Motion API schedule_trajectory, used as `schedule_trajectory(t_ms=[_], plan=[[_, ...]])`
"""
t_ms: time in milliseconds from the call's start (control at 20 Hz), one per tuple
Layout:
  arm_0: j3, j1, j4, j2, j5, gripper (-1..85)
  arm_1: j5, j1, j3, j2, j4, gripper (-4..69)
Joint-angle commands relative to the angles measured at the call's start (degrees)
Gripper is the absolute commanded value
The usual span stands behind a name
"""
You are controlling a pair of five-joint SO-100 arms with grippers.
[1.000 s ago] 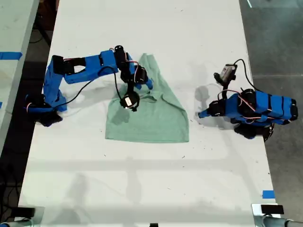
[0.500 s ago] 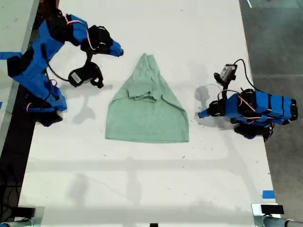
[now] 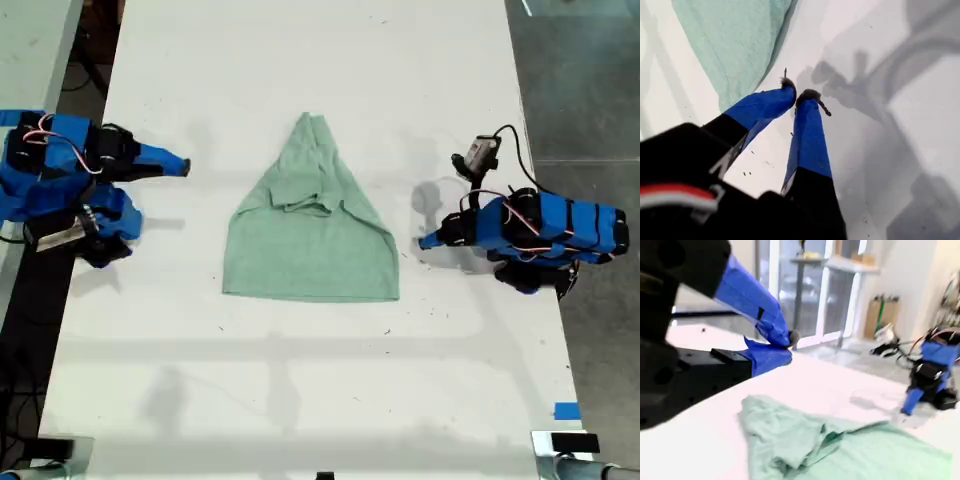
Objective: Fold t shirt
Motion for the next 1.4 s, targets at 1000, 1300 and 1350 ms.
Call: schedule_trajectory(t_ms=[1000, 1300, 1350], plan=[[35.3, -3.6, -3.5, 17.8, -1.1, 0.5, 1.6, -0.5, 2.9, 0.4, -0.3, 4.2], [35.3, -3.9, -3.5, 17.8, -1.0, 2.3, 1.6, -0.5, 2.9, 0.4, -0.3, 4.2], [35.3, -3.8, -3.5, 17.8, -1.0, 1.8, 1.5, -0.5, 2.9, 0.4, -0.3, 4.2]])
